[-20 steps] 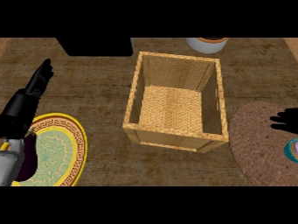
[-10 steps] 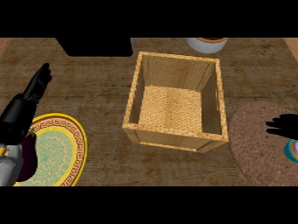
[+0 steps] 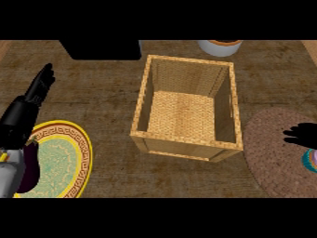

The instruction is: Pick the cupcake from the placemat and place it in the basket

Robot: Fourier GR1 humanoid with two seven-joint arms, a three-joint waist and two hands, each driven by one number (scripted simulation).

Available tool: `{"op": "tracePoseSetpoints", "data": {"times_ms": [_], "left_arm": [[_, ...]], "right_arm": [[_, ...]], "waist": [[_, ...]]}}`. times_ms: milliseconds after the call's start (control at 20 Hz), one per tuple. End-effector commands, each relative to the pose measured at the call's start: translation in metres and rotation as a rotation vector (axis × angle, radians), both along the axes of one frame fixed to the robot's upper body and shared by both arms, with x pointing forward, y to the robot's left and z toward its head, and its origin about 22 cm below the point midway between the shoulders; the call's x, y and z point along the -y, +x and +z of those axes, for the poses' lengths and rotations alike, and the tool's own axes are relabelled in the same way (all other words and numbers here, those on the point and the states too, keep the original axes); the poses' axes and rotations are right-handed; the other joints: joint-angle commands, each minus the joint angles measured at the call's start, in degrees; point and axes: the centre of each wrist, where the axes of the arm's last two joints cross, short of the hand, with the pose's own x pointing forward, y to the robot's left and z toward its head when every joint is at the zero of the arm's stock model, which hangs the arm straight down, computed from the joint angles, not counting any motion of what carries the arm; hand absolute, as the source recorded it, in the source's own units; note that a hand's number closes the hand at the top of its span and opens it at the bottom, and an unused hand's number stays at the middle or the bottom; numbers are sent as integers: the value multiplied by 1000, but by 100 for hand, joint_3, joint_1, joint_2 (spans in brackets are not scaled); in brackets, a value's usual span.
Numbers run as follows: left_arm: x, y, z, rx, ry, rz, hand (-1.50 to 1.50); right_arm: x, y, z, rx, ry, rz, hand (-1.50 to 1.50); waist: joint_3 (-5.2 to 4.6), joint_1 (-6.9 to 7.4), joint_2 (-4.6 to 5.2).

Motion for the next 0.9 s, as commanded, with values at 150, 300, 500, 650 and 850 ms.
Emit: {"op": "tracePoseSetpoints", "data": {"times_ms": [150,300,500,650,850], "left_arm": [[-6,10,16,1,4,-2,0],[-12,6,6,-9,5,-7,0],[9,-8,-2,-11,2,2,0],[0,1,9,-7,5,-9,0],[1,-8,-5,1,13,-17,0]], "right_arm": [[22,3,-16,-42,13,-25,-150],[-14,9,-36,-46,-15,7,-150],[-3,9,-37,-75,9,-42,150],[1,0,-44,-69,51,-8,150],[-6,21,-45,-23,24,51,150]], "waist": [[2,14,6],[0,9,1],[0,6,-6],[0,-19,-5],[1,25,3]]}}
